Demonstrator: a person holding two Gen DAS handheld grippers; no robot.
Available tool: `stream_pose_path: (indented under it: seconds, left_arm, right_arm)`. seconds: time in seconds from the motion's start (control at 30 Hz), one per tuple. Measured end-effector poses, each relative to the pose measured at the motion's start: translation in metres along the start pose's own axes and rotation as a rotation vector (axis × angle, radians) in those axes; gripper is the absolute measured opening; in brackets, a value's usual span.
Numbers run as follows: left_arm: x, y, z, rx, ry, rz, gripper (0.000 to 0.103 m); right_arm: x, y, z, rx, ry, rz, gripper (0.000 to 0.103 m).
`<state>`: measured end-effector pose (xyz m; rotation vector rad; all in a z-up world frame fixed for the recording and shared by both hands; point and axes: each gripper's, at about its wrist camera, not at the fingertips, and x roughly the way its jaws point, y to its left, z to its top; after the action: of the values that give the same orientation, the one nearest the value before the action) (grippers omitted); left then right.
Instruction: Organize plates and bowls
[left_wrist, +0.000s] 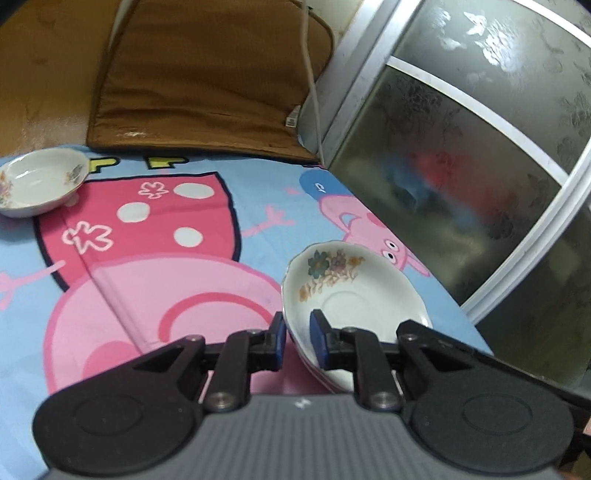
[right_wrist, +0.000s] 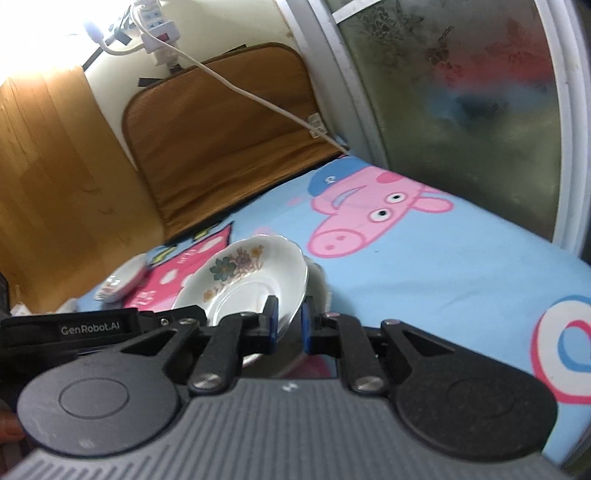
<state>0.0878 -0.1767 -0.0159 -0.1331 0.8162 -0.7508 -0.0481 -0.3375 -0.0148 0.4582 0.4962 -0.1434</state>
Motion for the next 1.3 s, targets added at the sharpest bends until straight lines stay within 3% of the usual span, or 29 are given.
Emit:
stream_pose_path:
  seconds: [0.1, 0.17, 0.2, 0.37, 0.47, 0.5, 0.63, 0.73, 0.8, 0.9, 1.03, 1.17, 1.27, 1.3]
  left_arm:
    - [-0.004, -0.007, -0.003, 0.053, -0.02, 0.03, 0.018]
    - [-0.01, -0.006, -0.002, 0.057, -0.035, 0.029, 0.023]
    - [-0.014, -0.005, -0.002, 0.052, -0.047, 0.028, 0.023]
    - [-0.043, 0.017, -0.003, 0.028, -0.101, 0.055, 0.023]
    - [-0.072, 0.048, -0.011, 0.001, -0.163, 0.124, 0.023]
    - [-0.083, 0.061, -0.014, -0.015, -0.183, 0.159, 0.023]
    - [-0.124, 0.113, -0.029, -0.087, -0.25, 0.322, 0.023]
    - [-0.147, 0.143, -0.04, -0.093, -0.289, 0.469, 0.023]
    - [-0.157, 0.157, -0.044, -0.108, -0.31, 0.524, 0.023]
    - [-0.165, 0.171, -0.047, -0.162, -0.341, 0.468, 0.023]
    - [-0.163, 0.163, -0.046, -0.092, -0.359, 0.46, 0.023]
    - [-0.162, 0.169, -0.045, -0.114, -0.361, 0.444, 0.023]
    - [-0.163, 0.17, -0.047, -0.122, -0.368, 0.436, 0.023]
    - [-0.164, 0.17, -0.049, -0.119, -0.37, 0.435, 0.023]
  right_arm:
    - [-0.004, 0.003, 0.0, -0.049, -0.059, -0.032, 0.022]
    - [-0.007, 0.007, -0.001, -0.085, -0.108, -0.077, 0.047]
    - [-0.008, 0.009, -0.002, -0.1, -0.144, -0.103, 0.066]
    - [-0.014, 0.014, 0.0, -0.133, -0.227, -0.124, 0.068]
    - [-0.018, 0.023, 0.009, -0.112, -0.236, -0.044, 0.058]
    - [-0.016, 0.029, 0.013, -0.109, -0.219, -0.004, 0.049]
    - [0.013, 0.063, 0.021, -0.07, -0.042, 0.21, 0.025]
    - [0.05, 0.094, 0.024, -0.02, 0.103, 0.322, 0.022]
    - [0.078, 0.116, 0.027, -0.004, 0.151, 0.33, 0.022]
    - [0.126, 0.139, 0.033, 0.07, 0.215, 0.307, 0.025]
    - [0.174, 0.153, 0.041, 0.148, 0.238, 0.23, 0.025]
    - [0.212, 0.164, 0.043, 0.155, 0.294, 0.199, 0.025]
    - [0.228, 0.162, 0.042, 0.19, 0.334, 0.197, 0.019]
    - [0.228, 0.162, 0.044, 0.188, 0.345, 0.193, 0.008]
